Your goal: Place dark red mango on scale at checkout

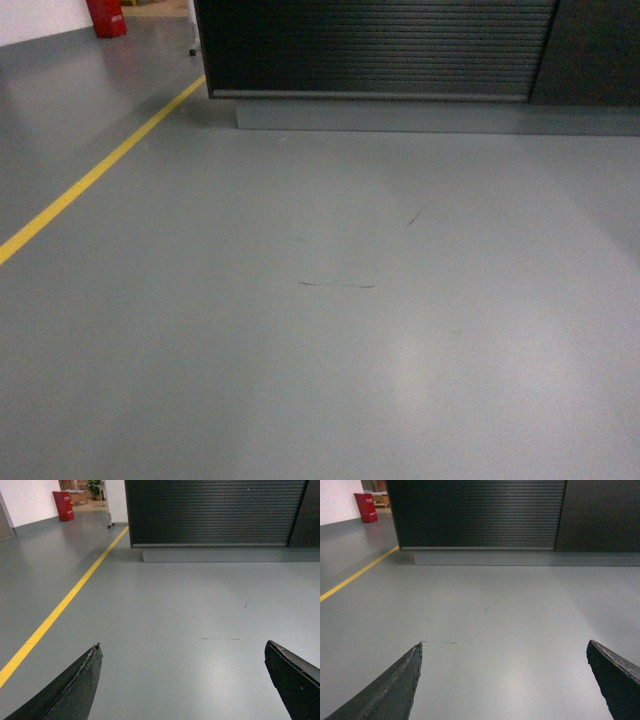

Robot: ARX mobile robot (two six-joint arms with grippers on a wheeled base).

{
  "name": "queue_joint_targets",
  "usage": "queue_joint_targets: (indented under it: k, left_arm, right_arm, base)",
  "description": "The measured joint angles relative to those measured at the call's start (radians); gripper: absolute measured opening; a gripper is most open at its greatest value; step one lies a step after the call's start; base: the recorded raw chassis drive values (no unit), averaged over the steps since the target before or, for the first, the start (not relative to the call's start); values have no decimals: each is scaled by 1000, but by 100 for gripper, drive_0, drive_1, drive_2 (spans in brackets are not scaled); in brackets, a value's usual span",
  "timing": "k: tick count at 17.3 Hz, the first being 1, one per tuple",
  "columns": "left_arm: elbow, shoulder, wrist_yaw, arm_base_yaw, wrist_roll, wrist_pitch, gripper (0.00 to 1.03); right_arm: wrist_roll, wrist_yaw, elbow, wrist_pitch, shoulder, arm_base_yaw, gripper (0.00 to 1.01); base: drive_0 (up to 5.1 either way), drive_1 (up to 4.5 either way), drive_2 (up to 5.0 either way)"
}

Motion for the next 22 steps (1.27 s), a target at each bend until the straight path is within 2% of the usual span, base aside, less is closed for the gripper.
queue_joint_targets:
  k: [22]
  left_arm:
    - [0,0,0,0,0,0,98]
  right_arm:
    - [0,0,0,0,0,0,98]
  base:
    - [0,0,0]
